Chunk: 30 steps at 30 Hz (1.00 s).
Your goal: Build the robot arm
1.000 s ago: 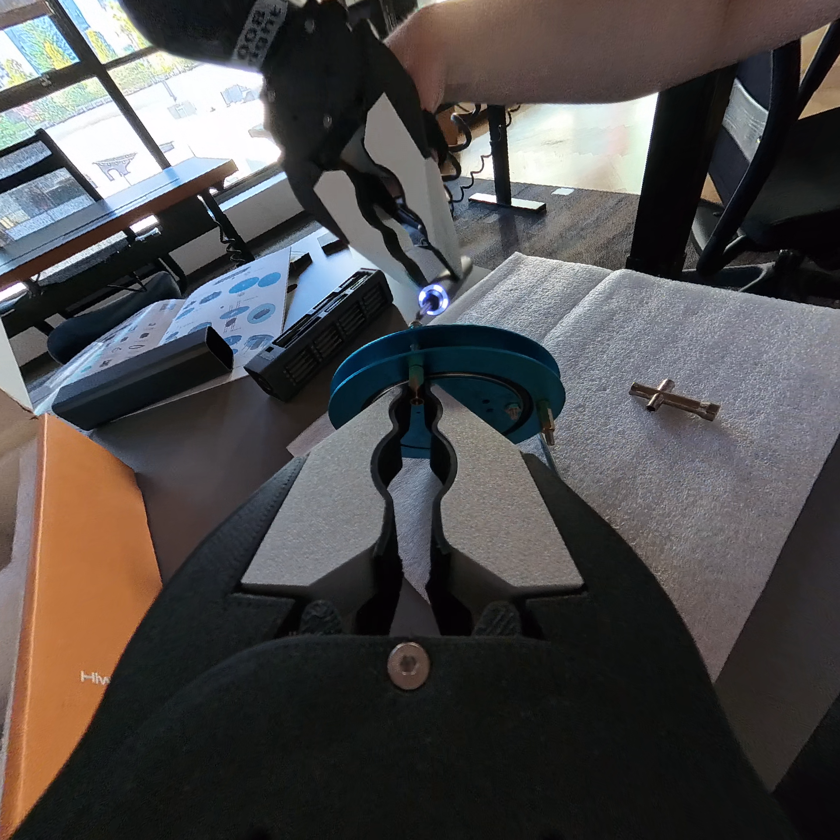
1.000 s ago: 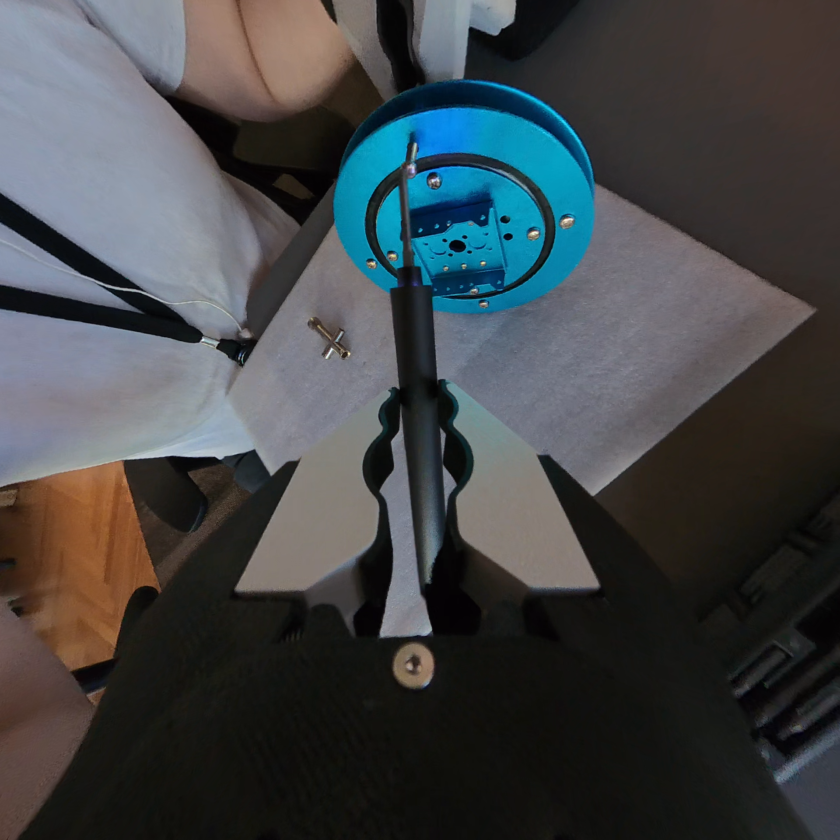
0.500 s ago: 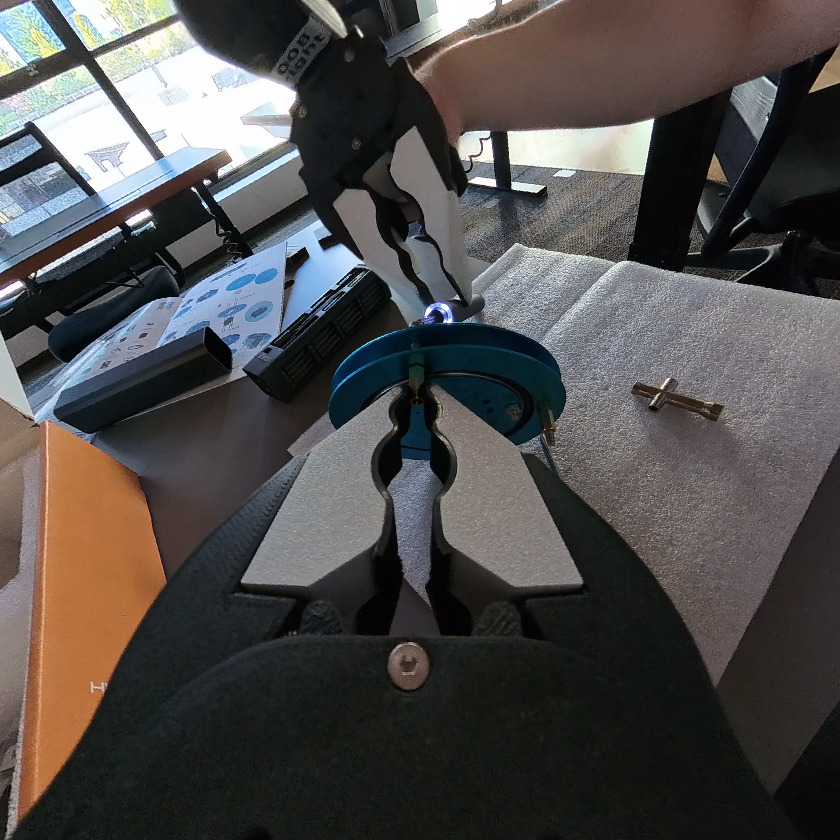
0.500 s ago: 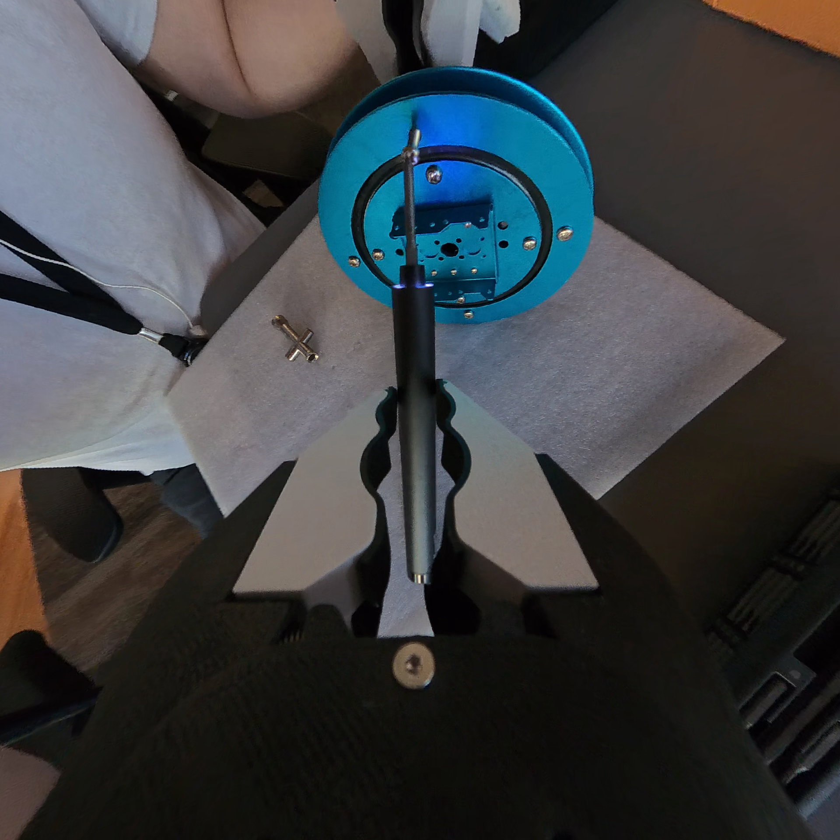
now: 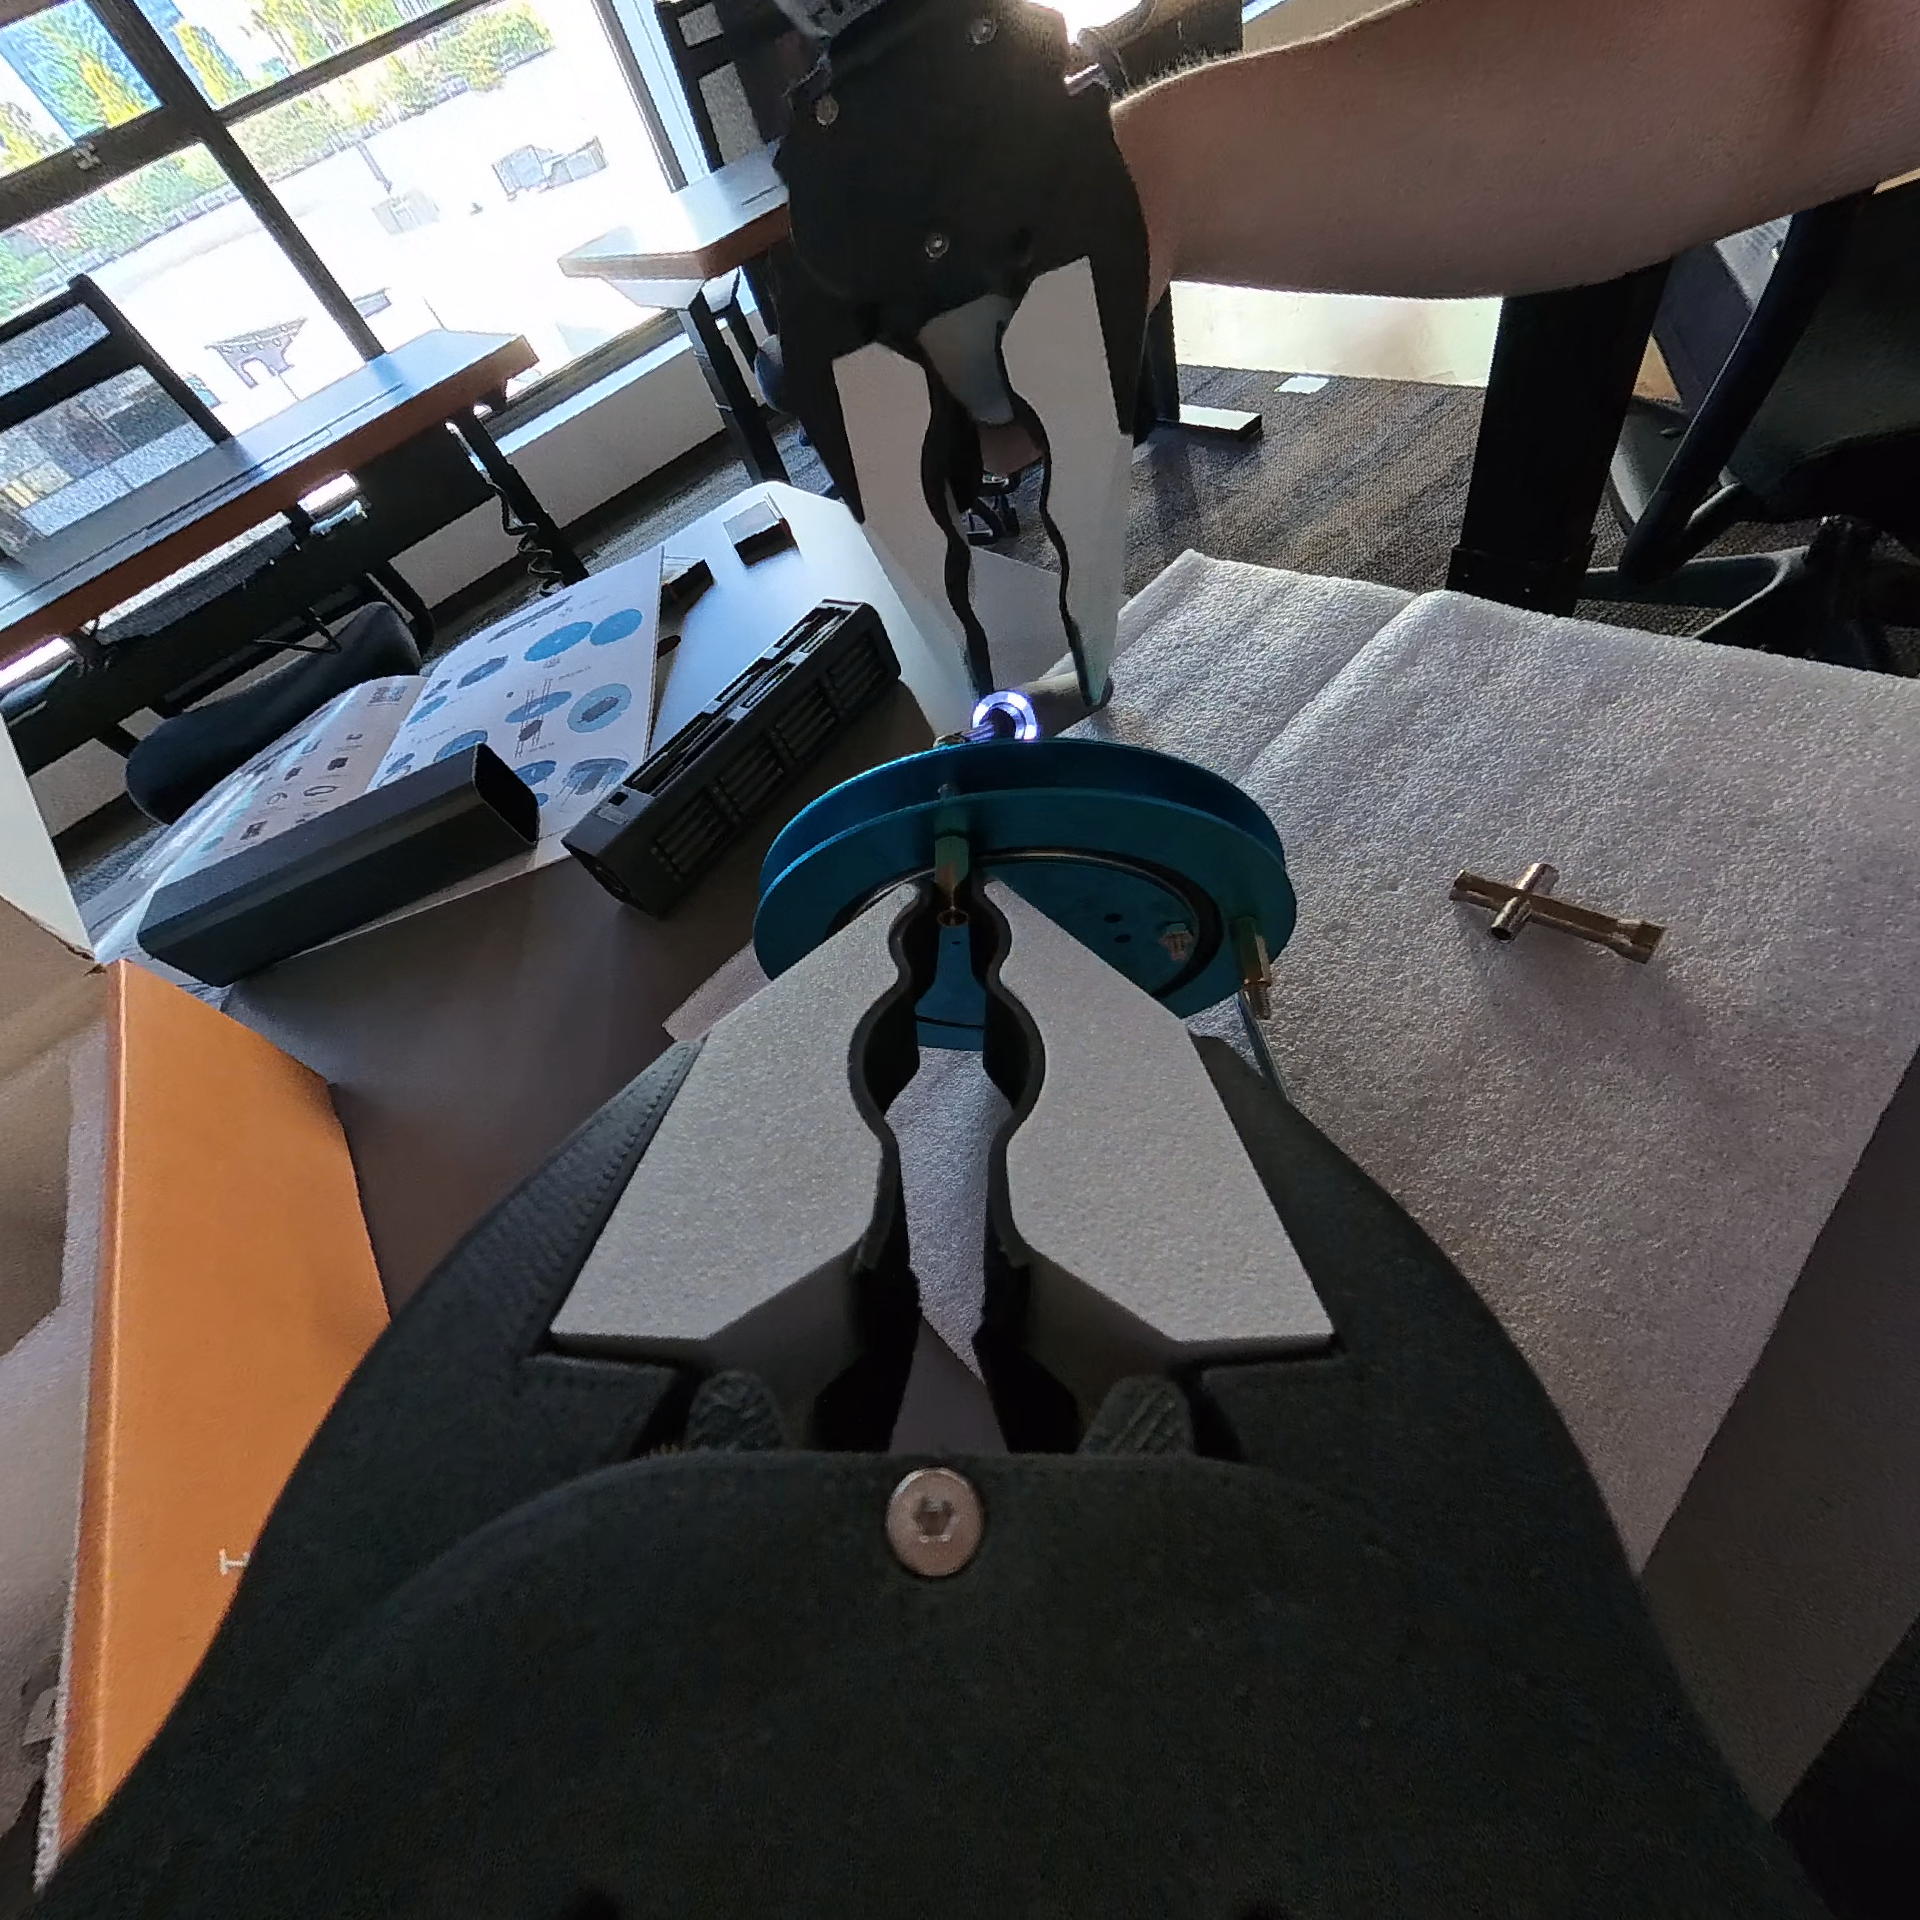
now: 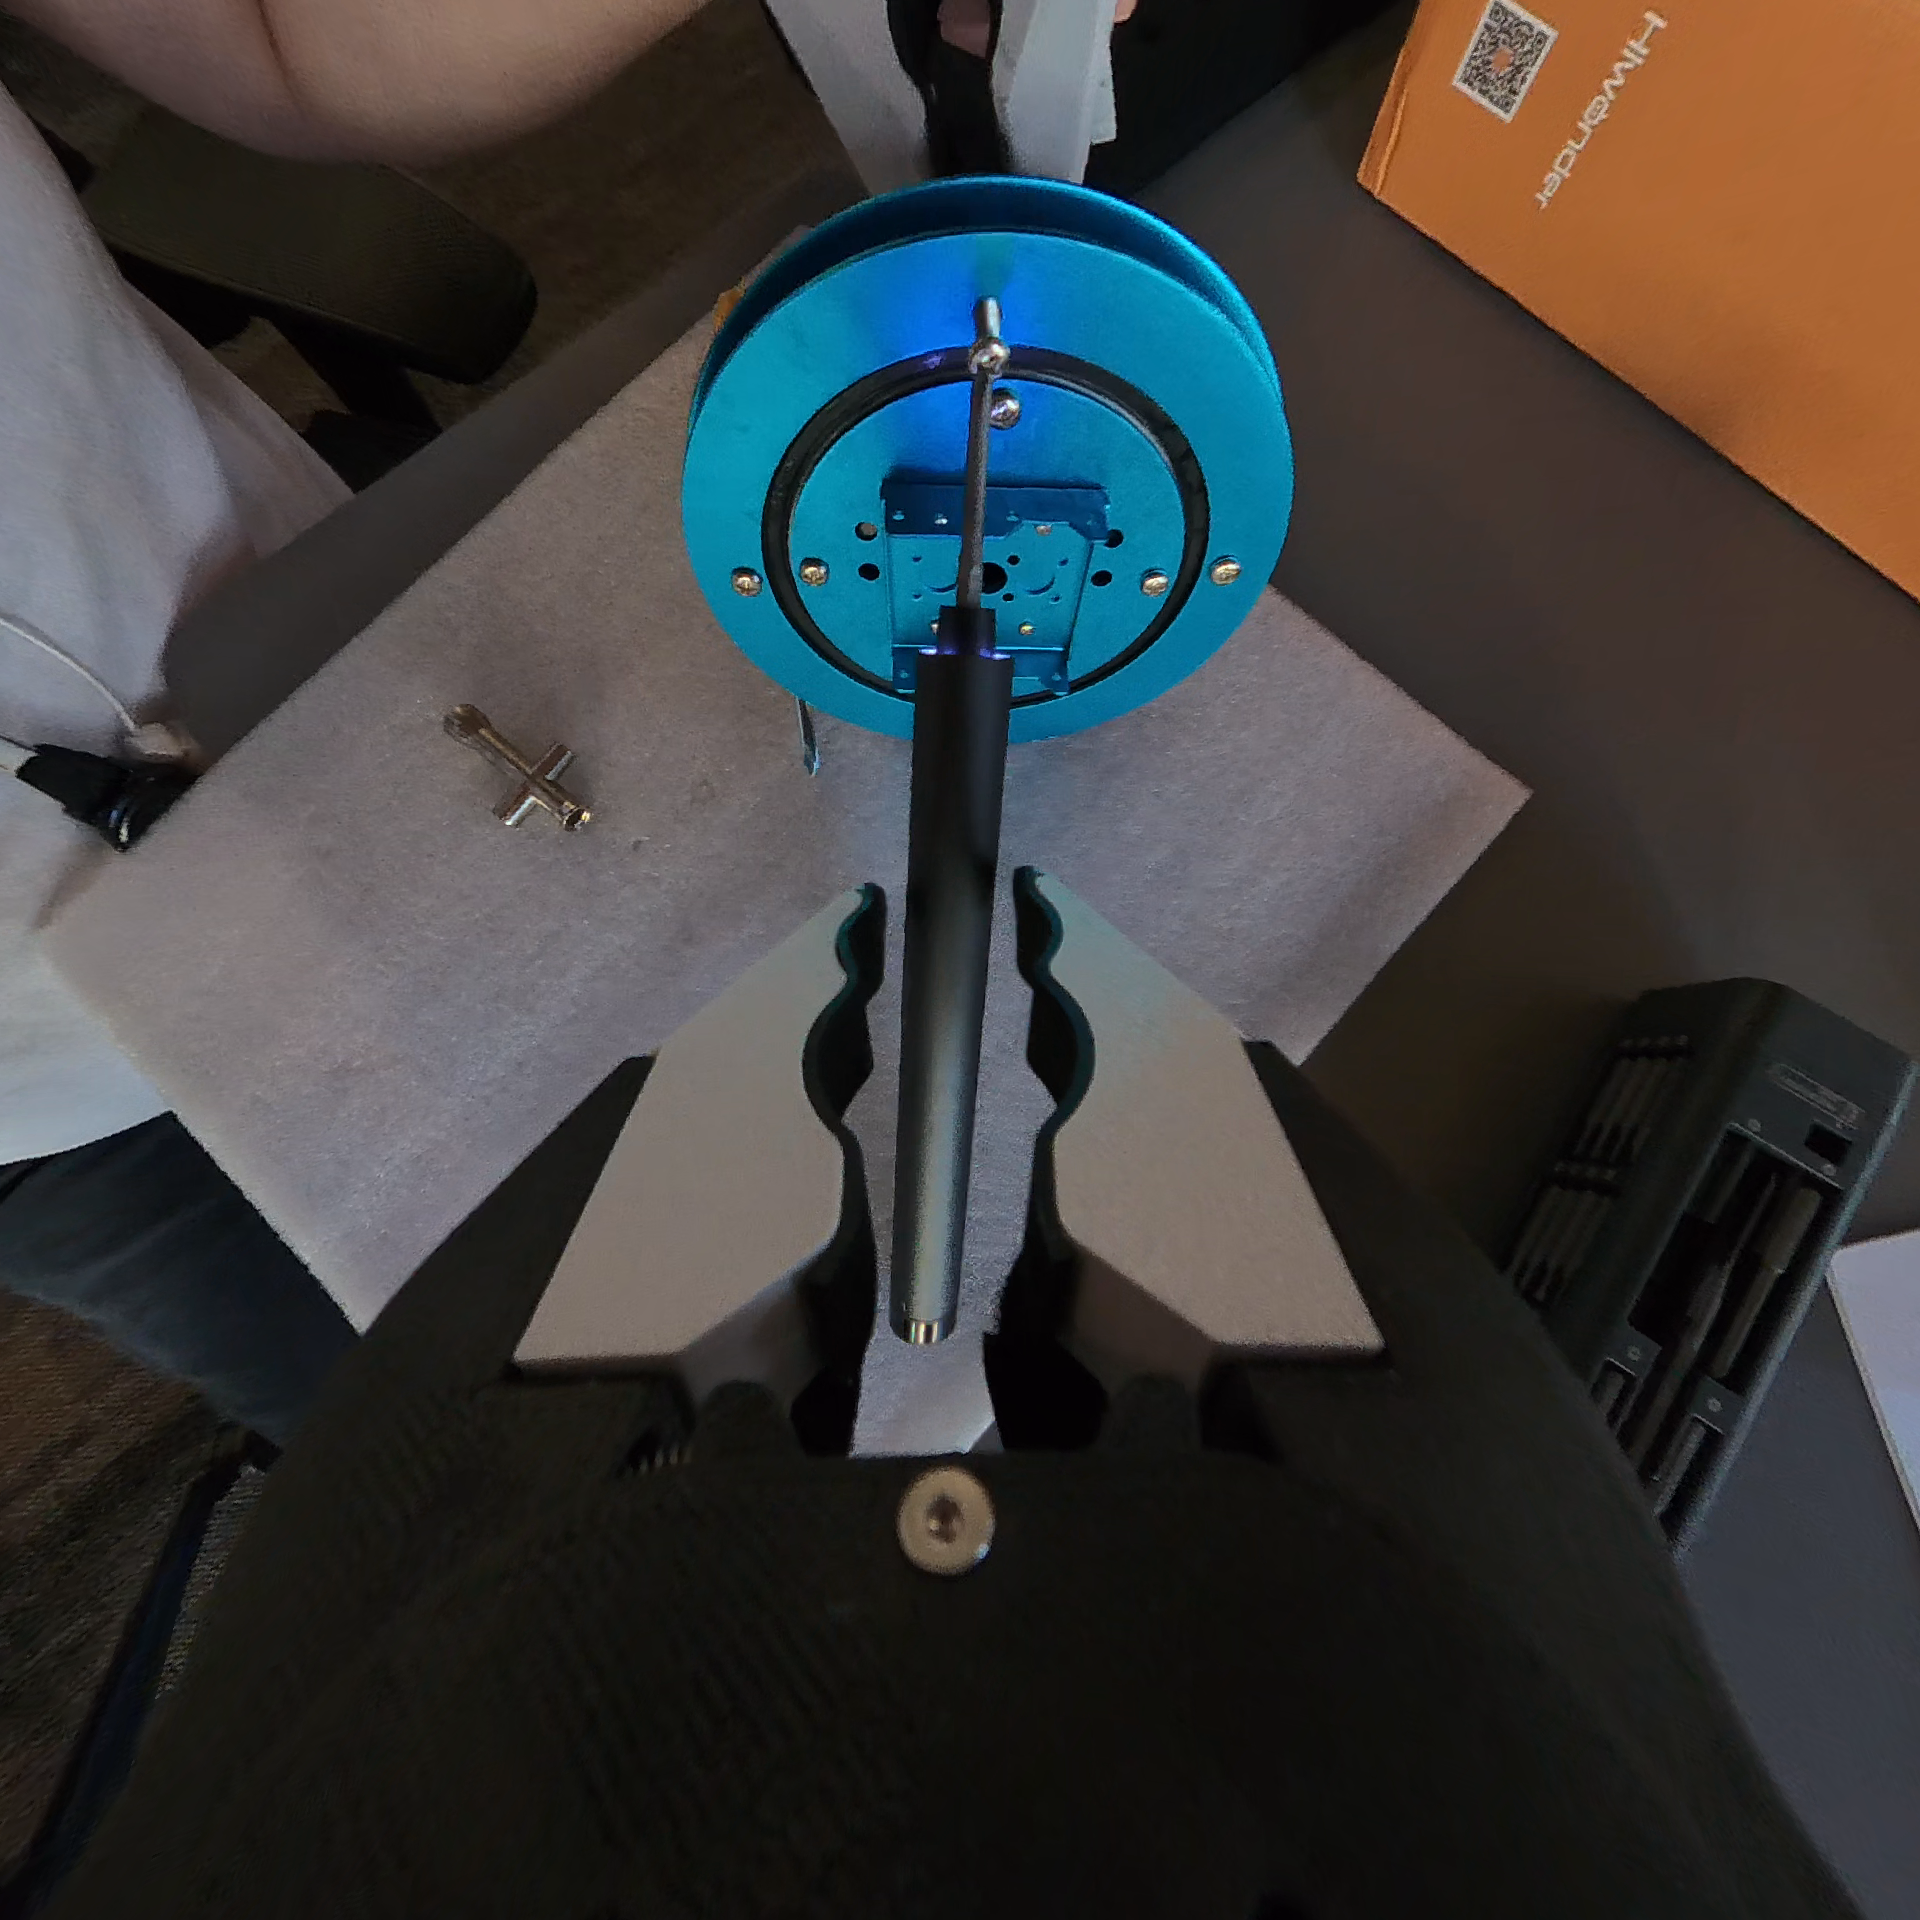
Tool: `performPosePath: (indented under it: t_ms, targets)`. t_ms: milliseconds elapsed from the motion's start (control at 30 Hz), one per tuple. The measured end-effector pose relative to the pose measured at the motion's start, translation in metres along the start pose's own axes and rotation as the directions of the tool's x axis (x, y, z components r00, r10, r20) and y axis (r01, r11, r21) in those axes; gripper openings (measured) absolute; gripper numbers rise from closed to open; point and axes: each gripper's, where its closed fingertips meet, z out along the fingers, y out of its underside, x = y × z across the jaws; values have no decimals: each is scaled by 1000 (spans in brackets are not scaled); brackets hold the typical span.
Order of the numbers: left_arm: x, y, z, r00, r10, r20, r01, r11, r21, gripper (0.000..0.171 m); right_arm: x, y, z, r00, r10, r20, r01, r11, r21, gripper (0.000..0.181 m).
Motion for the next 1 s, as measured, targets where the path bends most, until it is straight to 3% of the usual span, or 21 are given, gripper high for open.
performPosePath:
  t_ms: [233, 600, 833, 1000]
  targets:
    - [0, -1, 0, 1000, 4, -1, -4, 1000, -3, 3, 0, 8, 5, 1000, 20, -16, -20, 1000, -24, 16]
    - [1, -2, 2, 1000, 8, -6, -8, 1000, 1, 3, 2, 7, 2, 994, 105, 8, -105, 994, 39, 16]
    - [1, -3, 3, 1000, 10, -7, -10, 1000, 1, 4, 12, 17, -12, 983, 2, -184, -29, 990, -140, 15]
    - [2, -3, 3, 1000, 10, -8, -10, 1000, 0, 4, 9, 15, -24, 969, -65, -239, 5, 970, -243, 15]
